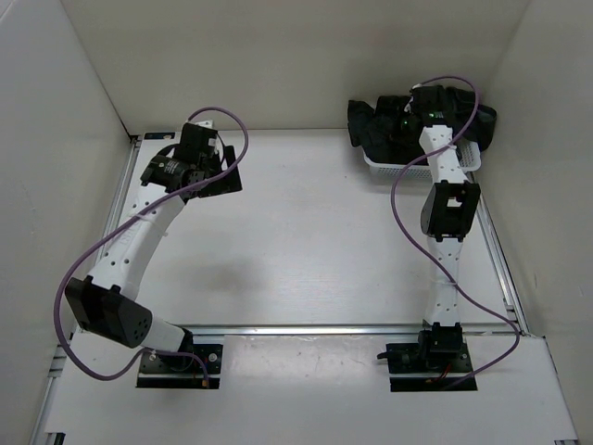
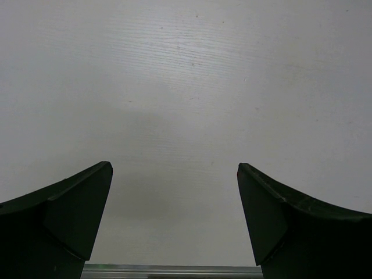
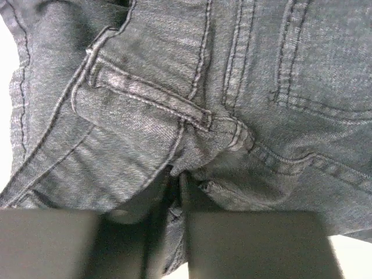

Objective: Fold and stack the trousers
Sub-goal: Grab the trousers from the pile, then move the trousers to the center of the board

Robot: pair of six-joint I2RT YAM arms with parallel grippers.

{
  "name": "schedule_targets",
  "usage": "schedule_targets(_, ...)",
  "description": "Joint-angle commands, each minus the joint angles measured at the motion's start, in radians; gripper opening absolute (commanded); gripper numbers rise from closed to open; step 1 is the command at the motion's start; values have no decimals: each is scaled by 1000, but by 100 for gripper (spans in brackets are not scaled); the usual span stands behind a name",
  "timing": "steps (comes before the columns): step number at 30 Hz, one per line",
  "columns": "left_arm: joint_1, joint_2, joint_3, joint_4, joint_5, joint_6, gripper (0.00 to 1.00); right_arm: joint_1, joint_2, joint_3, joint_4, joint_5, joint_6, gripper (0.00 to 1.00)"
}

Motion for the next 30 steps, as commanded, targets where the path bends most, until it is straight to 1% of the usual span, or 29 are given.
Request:
schedule_targets(1,-18,23,39,-7,-20,-14,100,-4,-28,61,44,-43,-9,5)
schedule_targets(2,-19,23,49,-7,-20,-14,100,-4,-57,71,44,-43,-9,0)
schedule_targets(6,-28,43,58,-7,-20,-23,100,-4,-183,120,44,-43,2,0)
schedule_targets(7,-37,43,70,-7,-20,-23,100,-4,-253,130,44,-43,2,0)
schedule_targets(9,-37,43,93,-7,15,-33,100,6,-333,152,65,-52,14,0)
schedule_targets(10,-37,54,104,-7,30,-33,100,22,-422,152,81,-52,14,0)
schedule_targets(12,-37,63,136,-18,65,-33,100,58,-511,143,111,-95,14,0)
schedule_targets(13,-37,63,147,-18,65,-23,100,70,-593,143,122,-122,5,0)
schedule_targets(14,-37,63,164,-18,65,-23,100,79,-635,106,131,-164,5,0)
schedule_targets(15,-37,80,218,-59,55,-23,100,108,-678,73,132,-246,-4,0)
schedule_targets(16,-37,97,251,-78,55,-23,100,131,-777,22,132,-277,-38,0)
schedule_targets(17,-37,97,285,-98,35,-14,100,163,-830,-35,132,-297,-76,0)
schedule_targets(18,-37,111,346,-137,1,-14,100,255,-932,-161,115,-298,-118,0)
schedule_targets(19,-37,111,369,-150,-17,-14,100,303,-979,-231,115,-264,-151,0)
schedule_targets(20,-37,111,384,-150,-30,-14,100,349,-1020,-294,71,-237,-181,0)
schedule_targets(21,-14,96,400,-150,-39,-14,100,427,-1057,-355,46,-191,-202,0)
schedule_targets(22,1,77,400,-159,-39,-14,100,459,-1130,-502,15,-166,-202,0)
schedule_targets(23,21,68,412,-176,-24,-14,100,520,-1171,-594,15,-154,-178,0)
schedule_targets(24,64,68,412,-176,13,-14,100,548,-1248,-692,15,-109,-157,0)
schedule_targets(25,86,54,412,-194,38,10,100,573,-1286,-897,15,-86,-126,11)
schedule_targets(26,106,54,429,-213,58,23,100,604,-1318,-990,15,-86,-98,21)
schedule_targets(27,136,54,444,-233,67,23,100,616,-1368,-1067,15,-71,-46,38)
schedule_targets(28,149,54,470,-251,79,33,100,625,-1390,-1125,-8,-52,-23,60)
schedule_targets(29,149,65,471,-267,79,33,100,636,-1415,-1173,-54,-22,0,88)
schedule_targets(30,149,65,471,-277,90,33,100,636,-1465,-1233,-75,57,35,95)
